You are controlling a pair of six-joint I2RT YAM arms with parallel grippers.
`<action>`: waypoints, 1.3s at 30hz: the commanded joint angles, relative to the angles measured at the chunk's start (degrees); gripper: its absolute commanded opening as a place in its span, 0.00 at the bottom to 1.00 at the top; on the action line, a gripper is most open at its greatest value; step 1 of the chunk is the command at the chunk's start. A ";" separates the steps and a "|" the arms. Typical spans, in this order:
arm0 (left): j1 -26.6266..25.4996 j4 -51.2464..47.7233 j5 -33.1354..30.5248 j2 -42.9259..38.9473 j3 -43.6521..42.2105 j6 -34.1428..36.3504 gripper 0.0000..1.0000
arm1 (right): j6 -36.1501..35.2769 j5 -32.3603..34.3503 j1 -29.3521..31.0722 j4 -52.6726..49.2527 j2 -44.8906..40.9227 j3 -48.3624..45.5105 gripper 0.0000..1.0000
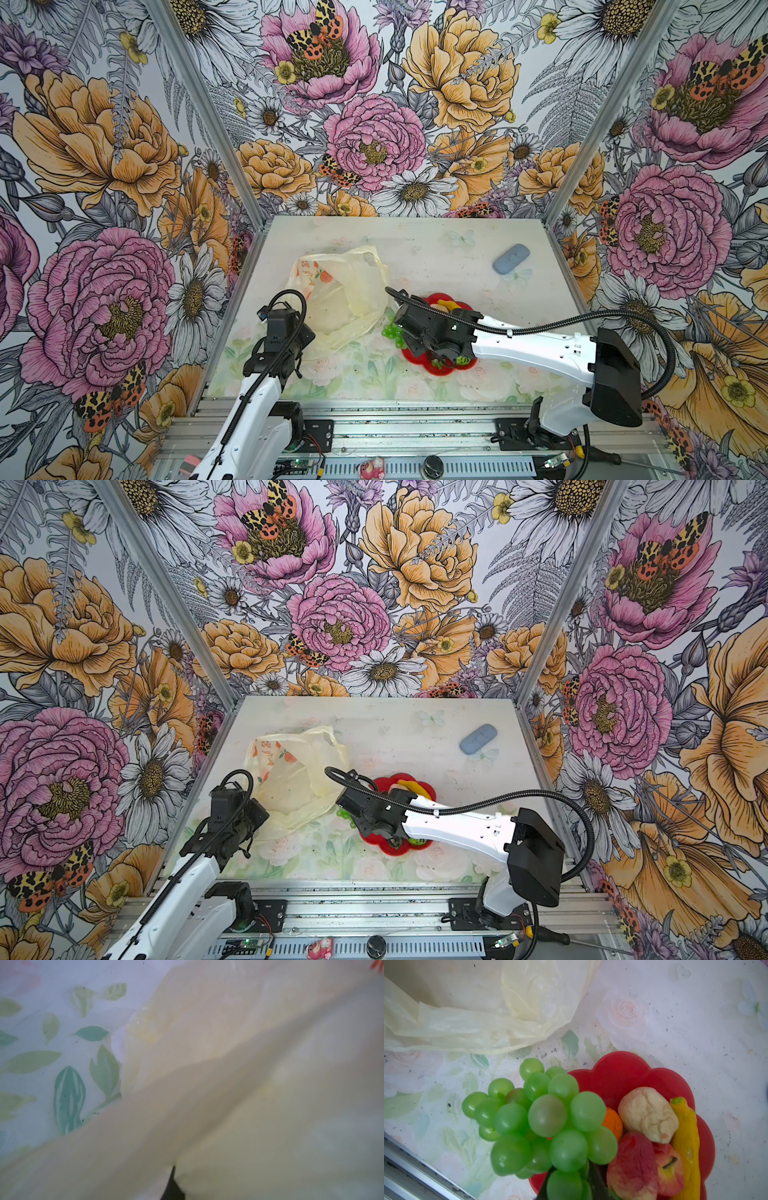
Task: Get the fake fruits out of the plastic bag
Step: 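Carry the grapes out of the bag over the red plate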
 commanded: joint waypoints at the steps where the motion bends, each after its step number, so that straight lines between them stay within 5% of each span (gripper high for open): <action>1: 0.66 1.32 -0.13 -0.79 0.97 1.06 0.00 | -1.22 2.16 -0.16 -3.93 -4.02 -0.29 0.18; 26: 0.77 1.04 -0.11 -1.47 0.79 1.25 0.00 | -16.49 6.32 -0.32 -9.50 8.39 7.10 0.18; 39: 0.80 1.06 -0.07 -1.56 0.79 1.34 0.00 | -21.60 9.90 -1.87 -9.87 12.07 9.70 0.30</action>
